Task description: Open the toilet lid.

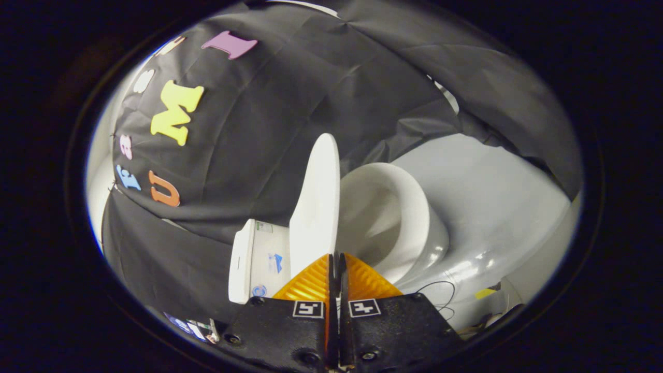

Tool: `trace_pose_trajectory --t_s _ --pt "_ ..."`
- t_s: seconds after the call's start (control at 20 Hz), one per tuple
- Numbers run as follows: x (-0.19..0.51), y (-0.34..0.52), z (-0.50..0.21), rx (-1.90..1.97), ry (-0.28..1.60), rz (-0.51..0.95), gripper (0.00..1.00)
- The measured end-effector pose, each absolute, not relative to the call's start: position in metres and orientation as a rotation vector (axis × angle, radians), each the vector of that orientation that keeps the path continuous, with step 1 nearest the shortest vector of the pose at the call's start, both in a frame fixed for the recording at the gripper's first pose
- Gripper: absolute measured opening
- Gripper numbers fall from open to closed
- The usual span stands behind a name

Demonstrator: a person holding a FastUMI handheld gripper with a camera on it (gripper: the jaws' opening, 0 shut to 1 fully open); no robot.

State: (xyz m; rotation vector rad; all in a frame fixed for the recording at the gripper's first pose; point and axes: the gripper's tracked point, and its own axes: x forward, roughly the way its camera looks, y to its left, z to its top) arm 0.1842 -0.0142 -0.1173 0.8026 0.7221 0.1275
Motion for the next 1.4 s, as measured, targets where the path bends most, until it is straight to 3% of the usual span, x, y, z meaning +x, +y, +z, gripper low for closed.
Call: trace_pose_trajectory --t_s 1.4 --pt "0.182 0.088 -0.024 0.444 0.682 0.103 0.09"
